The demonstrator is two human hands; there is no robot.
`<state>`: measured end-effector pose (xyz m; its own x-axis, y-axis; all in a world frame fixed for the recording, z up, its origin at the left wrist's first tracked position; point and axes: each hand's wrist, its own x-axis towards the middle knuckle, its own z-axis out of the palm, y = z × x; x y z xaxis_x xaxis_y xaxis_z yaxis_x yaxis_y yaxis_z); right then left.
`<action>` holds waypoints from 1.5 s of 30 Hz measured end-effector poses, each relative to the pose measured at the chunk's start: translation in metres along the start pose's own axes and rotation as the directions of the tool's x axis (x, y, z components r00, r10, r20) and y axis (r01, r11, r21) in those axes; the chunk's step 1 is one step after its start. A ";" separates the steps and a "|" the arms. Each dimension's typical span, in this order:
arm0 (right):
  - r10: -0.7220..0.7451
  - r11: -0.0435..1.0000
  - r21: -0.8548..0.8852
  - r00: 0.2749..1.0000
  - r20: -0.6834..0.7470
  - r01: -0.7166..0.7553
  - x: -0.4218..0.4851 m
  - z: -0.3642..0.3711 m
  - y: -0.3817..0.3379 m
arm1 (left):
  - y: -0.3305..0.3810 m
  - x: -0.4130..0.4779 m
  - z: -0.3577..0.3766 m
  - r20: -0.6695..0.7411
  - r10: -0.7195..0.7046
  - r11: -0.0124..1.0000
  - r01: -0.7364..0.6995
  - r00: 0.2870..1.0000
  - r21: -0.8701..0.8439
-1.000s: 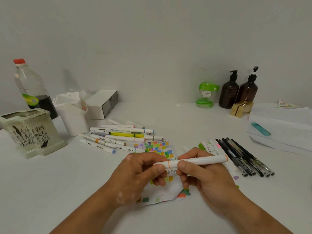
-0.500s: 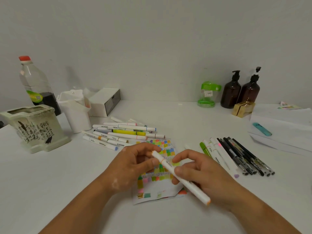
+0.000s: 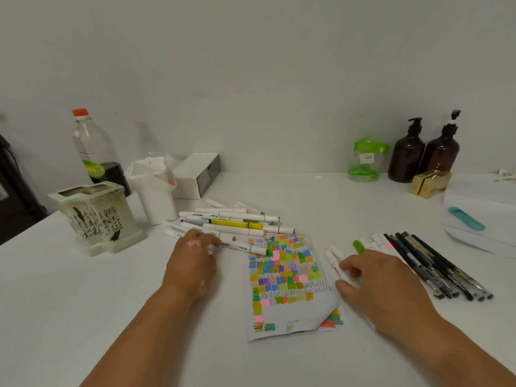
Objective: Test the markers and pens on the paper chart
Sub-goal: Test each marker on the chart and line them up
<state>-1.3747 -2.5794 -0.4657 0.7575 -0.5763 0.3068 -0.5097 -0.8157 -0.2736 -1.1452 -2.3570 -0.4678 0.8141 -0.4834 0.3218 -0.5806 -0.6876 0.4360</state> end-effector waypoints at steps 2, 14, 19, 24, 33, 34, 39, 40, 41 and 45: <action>0.015 1.000 -0.022 1.000 0.002 -0.015 0.001 0.002 0.001 | 0.002 0.001 0.002 0.002 -0.010 1.000 0.010 1.000 0.017; 0.066 0.995 0.078 0.992 -0.109 -0.057 -0.002 0.002 0.008 | 0.013 -0.004 0.000 -0.083 0.069 0.997 -0.067 0.994 0.027; 0.076 0.990 0.132 0.988 -0.135 -0.058 -0.004 0.002 0.005 | 0.008 -0.003 0.005 0.018 -0.010 0.988 0.007 1.000 0.152; 0.080 0.987 0.151 0.989 -0.124 -0.061 -0.004 0.001 0.003 | 0.010 -0.001 0.012 0.024 -0.010 0.984 0.006 1.000 0.177; 0.061 0.992 0.114 0.993 -0.105 -0.049 -0.006 -0.002 0.000 | 0.020 -0.006 0.010 0.070 0.155 0.975 -0.164 0.985 0.153; 0.062 0.992 0.119 0.992 -0.107 -0.049 -0.006 -0.002 -0.001 | 0.020 -0.007 0.011 0.084 0.167 0.971 -0.179 0.982 0.159; 0.036 0.986 0.165 0.990 -0.135 -0.013 -0.009 -0.005 -0.008 | 0.026 -0.011 0.009 0.143 0.221 0.969 -0.234 0.965 0.075; 0.023 0.983 0.186 0.990 -0.141 0.004 -0.010 -0.007 -0.010 | 0.028 -0.013 0.007 0.111 0.250 0.967 -0.254 0.962 0.020; 0.005 0.979 0.201 0.990 -0.144 0.024 -0.012 -0.008 -0.012 | 0.030 -0.015 0.006 0.059 0.285 0.958 -0.283 0.957 -0.041; -0.100 0.955 0.272 0.991 -0.083 0.119 -0.013 -0.020 -0.026 | 0.049 -0.026 -0.009 -0.036 0.246 0.869 -0.236 0.969 -0.436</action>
<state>-1.3794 -2.5519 -0.4443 0.7680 -0.4940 0.4077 -0.2852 -0.8337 -0.4729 -1.1946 -2.3730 -0.4476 0.6456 -0.6178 0.4488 -0.7012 -0.2469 0.6688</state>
